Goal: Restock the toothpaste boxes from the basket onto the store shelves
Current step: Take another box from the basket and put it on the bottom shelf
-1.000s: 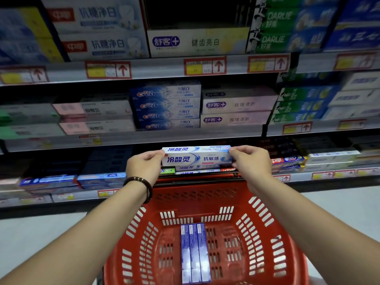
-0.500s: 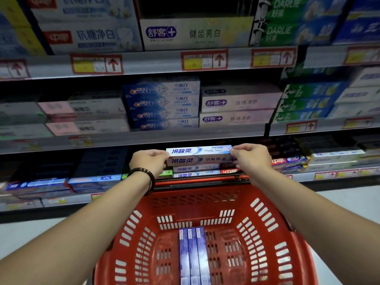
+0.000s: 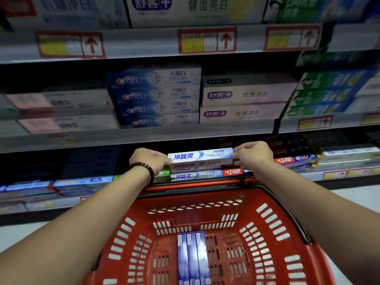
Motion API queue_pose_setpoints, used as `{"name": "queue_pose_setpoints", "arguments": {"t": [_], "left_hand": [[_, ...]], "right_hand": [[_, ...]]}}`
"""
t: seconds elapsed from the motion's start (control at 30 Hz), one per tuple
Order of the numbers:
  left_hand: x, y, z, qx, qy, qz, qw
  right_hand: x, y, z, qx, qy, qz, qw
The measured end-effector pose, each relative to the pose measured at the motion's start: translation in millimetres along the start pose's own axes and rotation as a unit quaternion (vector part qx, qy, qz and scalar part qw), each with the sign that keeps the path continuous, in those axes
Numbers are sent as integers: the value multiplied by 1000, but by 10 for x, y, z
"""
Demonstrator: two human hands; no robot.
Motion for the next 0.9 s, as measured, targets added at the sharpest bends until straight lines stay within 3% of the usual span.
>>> {"name": "queue_pose_setpoints", "arguments": {"t": [0.4,0.9], "left_hand": [[-258,-199,-345,-164,96,-66,980],[-322,-361,-521,-199,99,-118,968]], "right_hand": [[112,-217,-237,-86,-36,52,994],[119,-359,-334,-239,-29,96,966]]}}
Point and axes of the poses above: each hand's wrist, its own z-axis away from the middle knuckle, its own y-axis out of the back of the hand, x = y × z, the point moved 3 cm from there along -z, towards the middle knuckle, and after that the axes turned 1 degree about z, right-handed, at the moved point
